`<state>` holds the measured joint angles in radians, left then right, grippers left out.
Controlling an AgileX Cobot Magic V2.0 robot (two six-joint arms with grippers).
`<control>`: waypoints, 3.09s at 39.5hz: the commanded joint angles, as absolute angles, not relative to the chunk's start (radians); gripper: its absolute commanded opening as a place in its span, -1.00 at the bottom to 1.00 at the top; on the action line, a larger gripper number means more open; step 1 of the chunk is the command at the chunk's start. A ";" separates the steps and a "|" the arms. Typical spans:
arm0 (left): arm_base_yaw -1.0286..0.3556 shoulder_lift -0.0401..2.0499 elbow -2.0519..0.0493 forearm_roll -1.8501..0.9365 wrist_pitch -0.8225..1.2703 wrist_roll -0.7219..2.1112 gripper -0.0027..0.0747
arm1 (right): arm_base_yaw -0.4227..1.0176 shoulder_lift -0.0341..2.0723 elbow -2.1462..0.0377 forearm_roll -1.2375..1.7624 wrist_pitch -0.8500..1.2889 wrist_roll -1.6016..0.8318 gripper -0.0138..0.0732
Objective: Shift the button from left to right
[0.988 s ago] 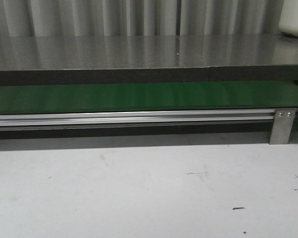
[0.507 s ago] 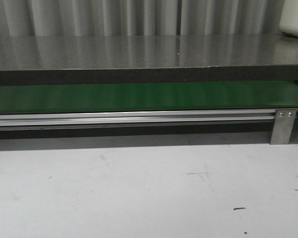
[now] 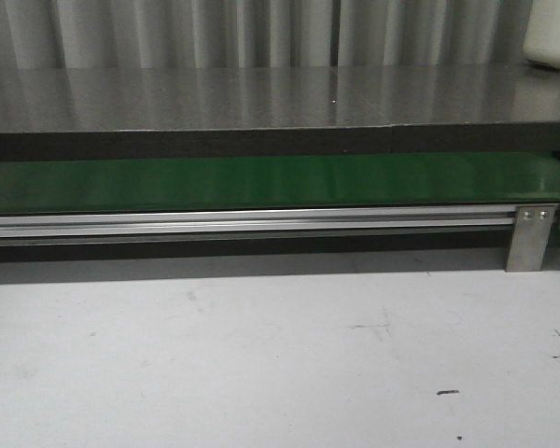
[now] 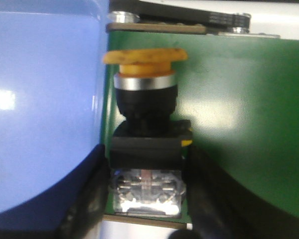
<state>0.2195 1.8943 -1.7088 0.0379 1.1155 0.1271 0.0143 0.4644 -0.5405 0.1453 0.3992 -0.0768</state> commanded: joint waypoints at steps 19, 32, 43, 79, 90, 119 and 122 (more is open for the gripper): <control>0.138 1.897 -1.618 -0.022 1.009 0.119 -0.54 | 0.017 0.477 -0.578 0.139 0.319 -0.081 0.80; 0.094 1.883 -1.629 -0.027 1.027 0.125 0.52 | 0.017 0.477 -0.578 0.139 0.319 -0.081 0.80; 0.038 1.790 -1.713 -0.027 1.065 0.125 0.43 | 0.017 0.477 -0.578 0.139 0.319 -0.081 0.80; -0.107 1.274 -1.154 -0.043 0.751 0.125 -0.99 | 0.017 0.477 -0.578 0.139 0.319 -0.081 0.80; -0.192 0.880 -0.719 -0.045 0.439 0.125 -0.99 | 0.017 0.477 -0.578 0.139 0.319 -0.081 0.80; -0.192 0.028 -0.341 -0.066 0.272 0.125 -0.99 | 0.017 0.477 -0.578 0.139 0.319 -0.081 0.80; -0.192 0.028 -0.341 -0.066 0.272 0.125 -0.99 | 0.017 0.477 -0.578 0.139 0.319 -0.081 0.80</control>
<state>-0.1860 0.0159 -0.3164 -0.0566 0.3412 0.1271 0.0143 0.4644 -0.5405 0.1453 0.3992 -0.0768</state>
